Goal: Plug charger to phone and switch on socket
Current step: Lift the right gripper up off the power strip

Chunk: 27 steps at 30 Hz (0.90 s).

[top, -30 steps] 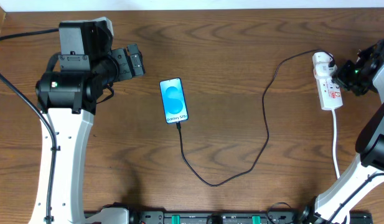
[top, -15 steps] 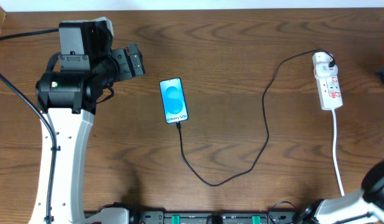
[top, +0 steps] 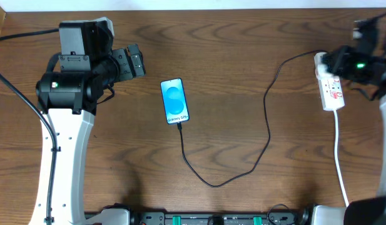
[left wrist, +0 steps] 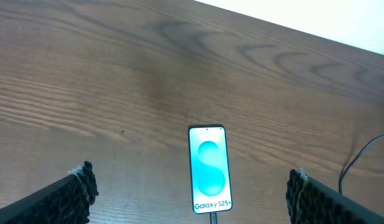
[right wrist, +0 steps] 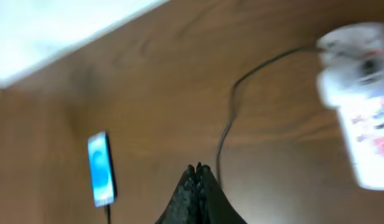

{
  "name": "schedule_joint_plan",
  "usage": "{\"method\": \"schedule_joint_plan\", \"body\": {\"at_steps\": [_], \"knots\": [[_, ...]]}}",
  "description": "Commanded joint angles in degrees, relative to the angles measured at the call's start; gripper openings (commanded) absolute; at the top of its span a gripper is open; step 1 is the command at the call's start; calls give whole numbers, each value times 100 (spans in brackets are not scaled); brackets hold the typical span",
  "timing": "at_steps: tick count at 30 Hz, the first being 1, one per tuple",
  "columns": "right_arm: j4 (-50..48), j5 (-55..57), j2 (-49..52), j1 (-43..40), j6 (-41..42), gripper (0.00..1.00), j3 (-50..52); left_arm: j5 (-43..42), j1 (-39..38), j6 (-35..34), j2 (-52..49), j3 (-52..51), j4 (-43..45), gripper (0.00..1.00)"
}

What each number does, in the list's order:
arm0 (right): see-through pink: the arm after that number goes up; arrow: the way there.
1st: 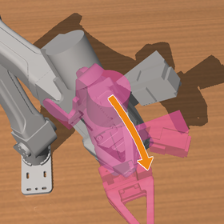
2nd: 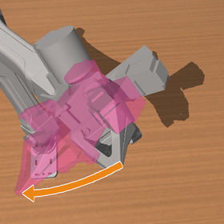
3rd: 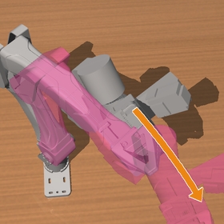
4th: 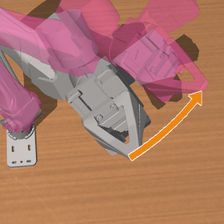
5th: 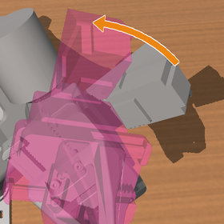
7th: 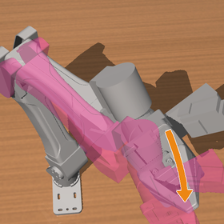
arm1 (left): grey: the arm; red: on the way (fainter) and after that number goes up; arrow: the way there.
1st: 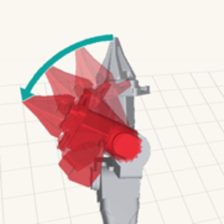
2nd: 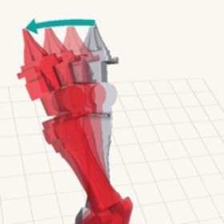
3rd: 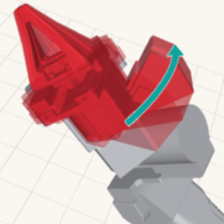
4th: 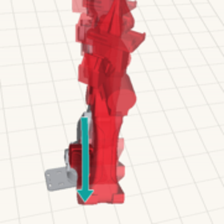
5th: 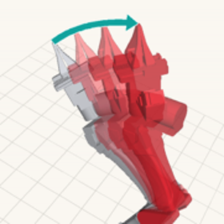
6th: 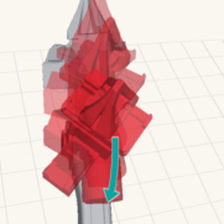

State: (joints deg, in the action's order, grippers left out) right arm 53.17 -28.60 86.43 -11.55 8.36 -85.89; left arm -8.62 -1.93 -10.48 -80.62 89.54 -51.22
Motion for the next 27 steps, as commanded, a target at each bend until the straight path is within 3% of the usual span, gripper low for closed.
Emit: {"method": "schedule_joint_plan", "body": {"at_steps": [1,5,7,8,9,10,27], "knots": [[378,739,-321,723,-431,2,-42,55,24,15,13,37,-20,98],[890,1329,-542,1314,-546,9,-39,55,24,15,13,37,-20,98],[1110,1327,-621,1445,-544,23,-39,55,24,15,13,37,-20,98],[1178,1327,-634,1469,-544,38,-39,55,24,15,13,37,-17,98],[1316,1325,-640,1499,-542,73,-39,55,24,15,13,37,-17,98],[1414,1303,-640,1510,-522,99,-39,55,24,15,13,37,-17,98],[1744,1370,-634,1519,-590,99,-35,55,24,15,13,37,-17,98]]}}
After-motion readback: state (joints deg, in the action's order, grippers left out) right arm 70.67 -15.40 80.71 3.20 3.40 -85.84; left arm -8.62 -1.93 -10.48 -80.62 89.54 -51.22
